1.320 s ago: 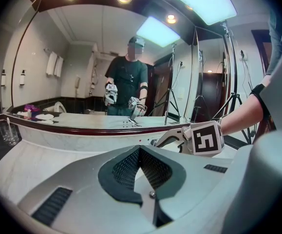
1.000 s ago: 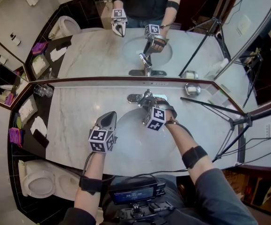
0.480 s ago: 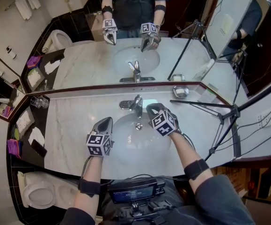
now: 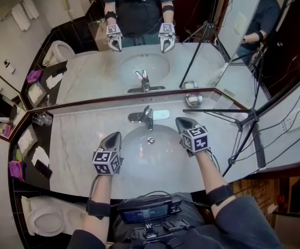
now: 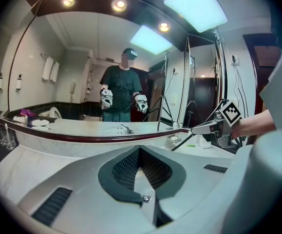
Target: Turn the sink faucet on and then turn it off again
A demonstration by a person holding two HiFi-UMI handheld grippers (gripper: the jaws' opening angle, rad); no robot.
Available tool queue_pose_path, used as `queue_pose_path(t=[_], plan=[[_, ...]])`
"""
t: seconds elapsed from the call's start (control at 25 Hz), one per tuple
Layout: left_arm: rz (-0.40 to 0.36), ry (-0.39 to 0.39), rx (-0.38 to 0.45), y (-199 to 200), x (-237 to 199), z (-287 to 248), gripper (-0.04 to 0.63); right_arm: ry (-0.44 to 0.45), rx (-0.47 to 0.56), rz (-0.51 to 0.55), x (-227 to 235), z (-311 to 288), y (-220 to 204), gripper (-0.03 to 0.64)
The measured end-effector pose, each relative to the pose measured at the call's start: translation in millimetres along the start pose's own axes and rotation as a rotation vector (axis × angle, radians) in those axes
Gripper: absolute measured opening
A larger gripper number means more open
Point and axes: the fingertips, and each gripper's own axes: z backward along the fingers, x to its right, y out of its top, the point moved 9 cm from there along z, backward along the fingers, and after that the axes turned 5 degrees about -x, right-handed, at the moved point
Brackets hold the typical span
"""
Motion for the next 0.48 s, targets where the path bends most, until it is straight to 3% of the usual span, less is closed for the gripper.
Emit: queue_pose_path(t=[0.48], plan=[[0.003, 0.002, -0.004, -4, 1, 5, 0.0, -0.046, 0.003, -0.043, 9, 22, -24, 0.014]])
